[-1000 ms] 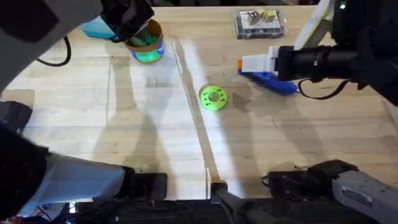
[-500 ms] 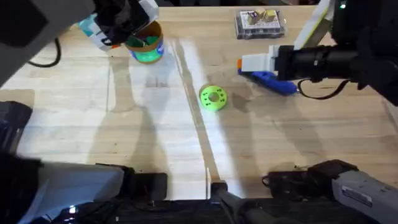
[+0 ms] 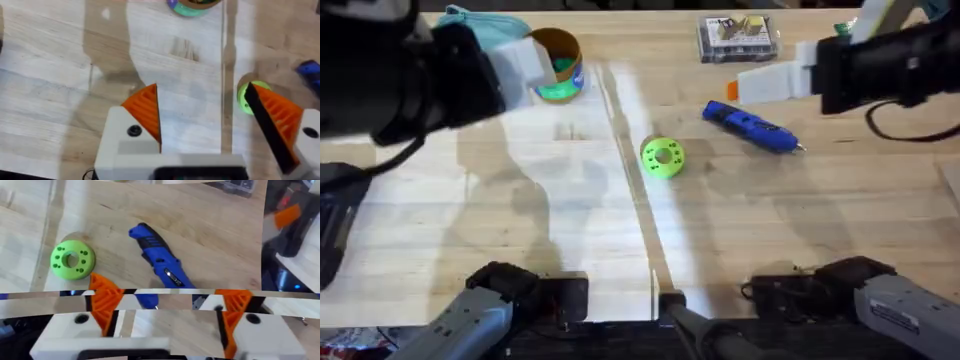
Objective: Pick up the gripper from the table and insert it into the empty holder that is missing its gripper. Then pick up a screw, insert it into the mounting hole, and use the screwdriver to tighten it. Finally, clean up the table by picking up the vegetable and placing it into the bucket.
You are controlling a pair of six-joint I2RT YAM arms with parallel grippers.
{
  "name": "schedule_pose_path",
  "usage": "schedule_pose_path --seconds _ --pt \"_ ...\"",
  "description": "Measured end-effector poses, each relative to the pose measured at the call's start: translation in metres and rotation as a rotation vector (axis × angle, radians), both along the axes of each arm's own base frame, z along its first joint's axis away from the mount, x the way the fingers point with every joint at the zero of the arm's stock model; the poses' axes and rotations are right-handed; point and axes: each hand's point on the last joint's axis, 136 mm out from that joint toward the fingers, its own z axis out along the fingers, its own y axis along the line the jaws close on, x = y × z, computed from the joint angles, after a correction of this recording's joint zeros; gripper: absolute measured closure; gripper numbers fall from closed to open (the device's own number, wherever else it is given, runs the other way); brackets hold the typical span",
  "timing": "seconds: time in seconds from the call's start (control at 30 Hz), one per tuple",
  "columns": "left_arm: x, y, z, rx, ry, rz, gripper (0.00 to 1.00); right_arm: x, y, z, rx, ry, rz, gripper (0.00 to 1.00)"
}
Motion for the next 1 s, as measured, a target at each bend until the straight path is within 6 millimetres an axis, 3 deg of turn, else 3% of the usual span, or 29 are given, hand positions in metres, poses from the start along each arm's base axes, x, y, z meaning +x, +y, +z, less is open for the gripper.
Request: schedule_pose_path --seconds 0.3,1.0 --pt "-0.045 -0.006 0.014 0.014 -0.054 -0.136 0.010 -0.022 -0.010 0.030 -0.018 -0.075 -0.007 0.015" --pt "-0.047 -0.004 0.015 0.013 -0.065 -0.139 0.010 -0.024 -0.011 0.032 -0.017 -0.083 -0.006 0.015"
